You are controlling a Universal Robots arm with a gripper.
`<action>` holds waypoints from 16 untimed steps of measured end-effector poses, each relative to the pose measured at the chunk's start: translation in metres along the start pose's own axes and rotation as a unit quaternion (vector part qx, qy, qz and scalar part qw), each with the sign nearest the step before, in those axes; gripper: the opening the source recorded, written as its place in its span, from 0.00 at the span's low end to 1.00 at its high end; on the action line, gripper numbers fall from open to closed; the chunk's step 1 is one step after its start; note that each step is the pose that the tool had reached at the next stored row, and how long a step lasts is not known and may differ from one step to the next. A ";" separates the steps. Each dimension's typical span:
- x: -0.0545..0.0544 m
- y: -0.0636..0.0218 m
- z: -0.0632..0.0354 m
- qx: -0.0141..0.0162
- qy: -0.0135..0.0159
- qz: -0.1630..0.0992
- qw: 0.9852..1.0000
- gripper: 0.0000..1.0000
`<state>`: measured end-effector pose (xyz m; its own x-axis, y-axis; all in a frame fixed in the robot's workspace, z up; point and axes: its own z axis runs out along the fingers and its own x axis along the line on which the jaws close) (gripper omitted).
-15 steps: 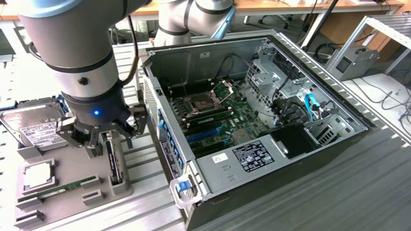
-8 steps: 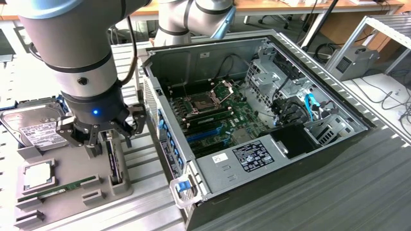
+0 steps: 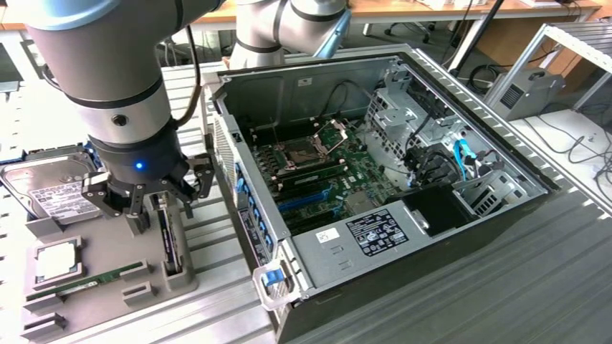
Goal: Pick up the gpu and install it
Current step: 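Pick up the gpu and move the gpu toward the slot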
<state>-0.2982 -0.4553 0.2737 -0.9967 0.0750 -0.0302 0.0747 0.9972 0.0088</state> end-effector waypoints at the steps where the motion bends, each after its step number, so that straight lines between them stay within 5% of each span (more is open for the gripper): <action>1: 0.001 0.0006 0.0007 0.000 0.000 0.000 1.000 0.60; 16: 0.006 0.0062 0.0115 0.000 0.000 0.000 1.000 0.60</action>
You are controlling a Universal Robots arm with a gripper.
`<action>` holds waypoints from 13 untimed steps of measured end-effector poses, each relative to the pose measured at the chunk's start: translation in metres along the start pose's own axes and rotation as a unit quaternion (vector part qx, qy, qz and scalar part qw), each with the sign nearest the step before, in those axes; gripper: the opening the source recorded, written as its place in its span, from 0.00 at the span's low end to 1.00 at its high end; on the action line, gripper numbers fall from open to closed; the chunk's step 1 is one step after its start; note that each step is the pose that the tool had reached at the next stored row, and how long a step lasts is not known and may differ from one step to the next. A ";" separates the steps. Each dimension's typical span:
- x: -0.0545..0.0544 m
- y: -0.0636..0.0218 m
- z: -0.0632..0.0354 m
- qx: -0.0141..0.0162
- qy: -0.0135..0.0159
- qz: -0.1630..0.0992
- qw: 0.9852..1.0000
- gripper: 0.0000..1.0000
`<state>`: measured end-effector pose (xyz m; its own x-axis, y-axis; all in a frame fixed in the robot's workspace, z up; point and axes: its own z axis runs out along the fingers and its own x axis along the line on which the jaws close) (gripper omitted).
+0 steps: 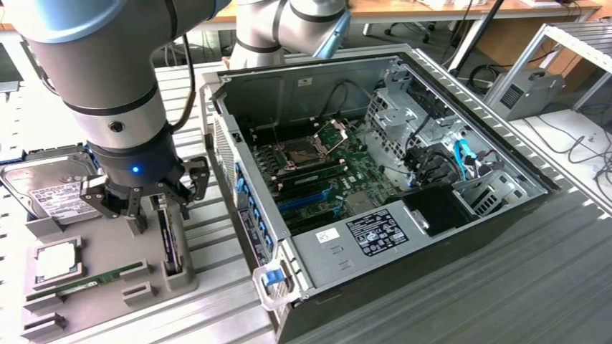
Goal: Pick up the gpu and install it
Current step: 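Pick up the gpu and move the gpu toward the slot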
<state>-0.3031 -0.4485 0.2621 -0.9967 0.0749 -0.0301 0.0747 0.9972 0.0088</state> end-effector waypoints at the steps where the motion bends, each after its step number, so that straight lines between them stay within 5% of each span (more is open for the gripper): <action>1: 0.000 0.0012 0.0009 0.000 0.000 0.000 1.000 0.60; 13: 0.003 0.0057 0.0103 0.000 0.000 0.000 1.000 0.60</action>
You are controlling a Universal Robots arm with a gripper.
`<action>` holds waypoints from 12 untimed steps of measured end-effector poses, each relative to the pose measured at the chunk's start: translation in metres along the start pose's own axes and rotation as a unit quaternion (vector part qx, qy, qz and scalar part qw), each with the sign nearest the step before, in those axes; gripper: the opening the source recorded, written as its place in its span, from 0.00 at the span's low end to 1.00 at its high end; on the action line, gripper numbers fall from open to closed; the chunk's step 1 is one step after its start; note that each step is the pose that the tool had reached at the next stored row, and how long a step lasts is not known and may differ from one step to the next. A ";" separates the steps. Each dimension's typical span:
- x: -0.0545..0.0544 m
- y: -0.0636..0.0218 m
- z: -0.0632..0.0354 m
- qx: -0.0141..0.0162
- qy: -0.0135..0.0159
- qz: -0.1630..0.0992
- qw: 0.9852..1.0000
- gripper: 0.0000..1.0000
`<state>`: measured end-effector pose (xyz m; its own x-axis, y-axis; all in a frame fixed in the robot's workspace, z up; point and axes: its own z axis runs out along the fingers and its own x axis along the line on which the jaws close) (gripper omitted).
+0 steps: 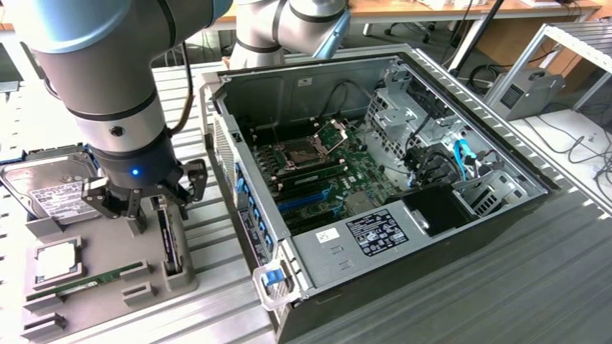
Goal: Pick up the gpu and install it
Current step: 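Pick up the gpu and move the gpu toward the slot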
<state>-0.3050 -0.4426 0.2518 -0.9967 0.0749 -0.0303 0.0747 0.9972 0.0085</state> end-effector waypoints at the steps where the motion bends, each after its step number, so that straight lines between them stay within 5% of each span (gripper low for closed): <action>1: 0.000 0.0001 0.0006 0.000 0.000 0.000 1.000 0.60; 12: 0.001 0.0009 0.0085 0.000 0.000 0.000 1.000 0.60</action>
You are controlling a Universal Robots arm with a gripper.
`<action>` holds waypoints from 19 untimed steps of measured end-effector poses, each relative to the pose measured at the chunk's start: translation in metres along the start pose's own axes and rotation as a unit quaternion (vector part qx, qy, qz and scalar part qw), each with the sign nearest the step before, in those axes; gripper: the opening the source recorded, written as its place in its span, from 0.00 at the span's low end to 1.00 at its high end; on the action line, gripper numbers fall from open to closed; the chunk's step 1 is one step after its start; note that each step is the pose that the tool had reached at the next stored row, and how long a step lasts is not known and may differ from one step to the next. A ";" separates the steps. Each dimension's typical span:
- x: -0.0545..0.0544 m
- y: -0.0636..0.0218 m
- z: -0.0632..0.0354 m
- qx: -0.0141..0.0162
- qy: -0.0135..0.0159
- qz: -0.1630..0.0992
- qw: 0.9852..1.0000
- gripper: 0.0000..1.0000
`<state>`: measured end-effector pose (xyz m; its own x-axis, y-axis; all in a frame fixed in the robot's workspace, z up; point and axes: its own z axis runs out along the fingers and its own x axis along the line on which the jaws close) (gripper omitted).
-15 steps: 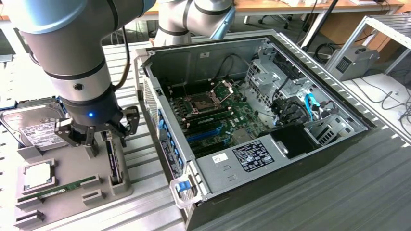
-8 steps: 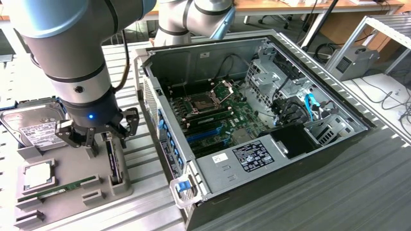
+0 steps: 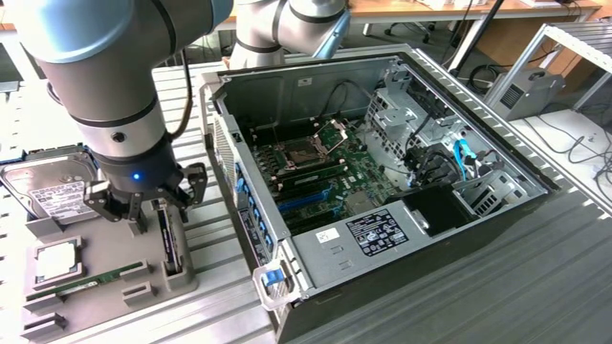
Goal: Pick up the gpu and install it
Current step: 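Pick up the gpu and move the gpu toward the slot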
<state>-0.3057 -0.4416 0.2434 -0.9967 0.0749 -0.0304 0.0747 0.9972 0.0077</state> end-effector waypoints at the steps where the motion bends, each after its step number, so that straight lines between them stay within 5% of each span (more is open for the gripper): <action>1: 0.000 0.0000 0.0006 0.000 0.000 0.000 1.000 0.60; 17: 0.000 0.0000 0.0045 0.000 0.000 0.000 1.000 0.60; 19: 0.000 0.0000 0.0045 0.000 0.000 0.000 1.000 0.52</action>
<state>-0.3057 -0.4416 0.2389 -0.9967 0.0749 -0.0303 0.0747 0.9972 0.0074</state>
